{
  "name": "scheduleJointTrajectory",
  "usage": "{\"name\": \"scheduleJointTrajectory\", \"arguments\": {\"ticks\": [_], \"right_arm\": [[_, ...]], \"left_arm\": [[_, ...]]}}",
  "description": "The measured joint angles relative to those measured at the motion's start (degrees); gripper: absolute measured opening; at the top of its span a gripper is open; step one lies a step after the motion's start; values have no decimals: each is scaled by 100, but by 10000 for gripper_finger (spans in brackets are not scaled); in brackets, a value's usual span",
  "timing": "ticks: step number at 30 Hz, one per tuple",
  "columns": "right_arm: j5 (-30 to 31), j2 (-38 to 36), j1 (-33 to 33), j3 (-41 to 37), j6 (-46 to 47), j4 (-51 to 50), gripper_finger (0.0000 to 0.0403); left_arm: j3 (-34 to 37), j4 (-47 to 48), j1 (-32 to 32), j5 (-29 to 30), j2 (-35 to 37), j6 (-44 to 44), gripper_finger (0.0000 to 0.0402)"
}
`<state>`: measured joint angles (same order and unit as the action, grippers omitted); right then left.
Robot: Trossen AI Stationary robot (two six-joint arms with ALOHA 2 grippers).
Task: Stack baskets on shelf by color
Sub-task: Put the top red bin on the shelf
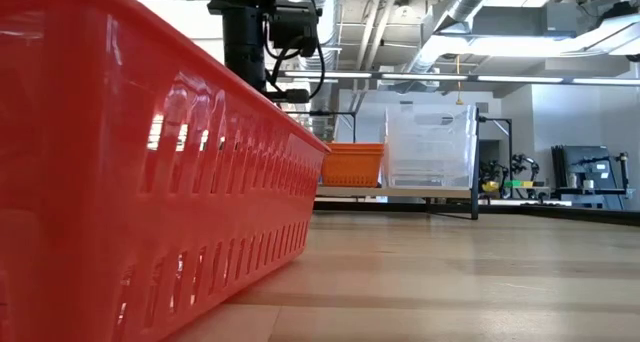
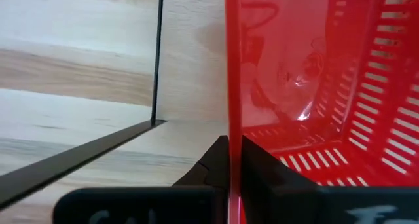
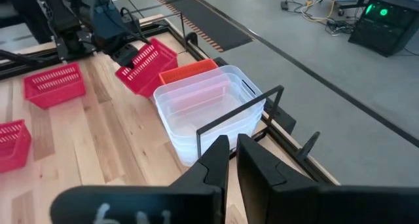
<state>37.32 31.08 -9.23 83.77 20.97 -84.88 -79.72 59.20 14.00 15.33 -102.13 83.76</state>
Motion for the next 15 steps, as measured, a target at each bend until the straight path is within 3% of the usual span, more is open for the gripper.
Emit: {"name": "scheduleJointTrajectory", "arguments": {"ticks": [11,15], "right_arm": [[-2,-1,0,0,-26,-4,52],[-2,-1,0,0,-31,-3,52]], "left_arm": [[0,38,16,17,0,-80,95],[0,28,15,6,15,-76,110]]}}
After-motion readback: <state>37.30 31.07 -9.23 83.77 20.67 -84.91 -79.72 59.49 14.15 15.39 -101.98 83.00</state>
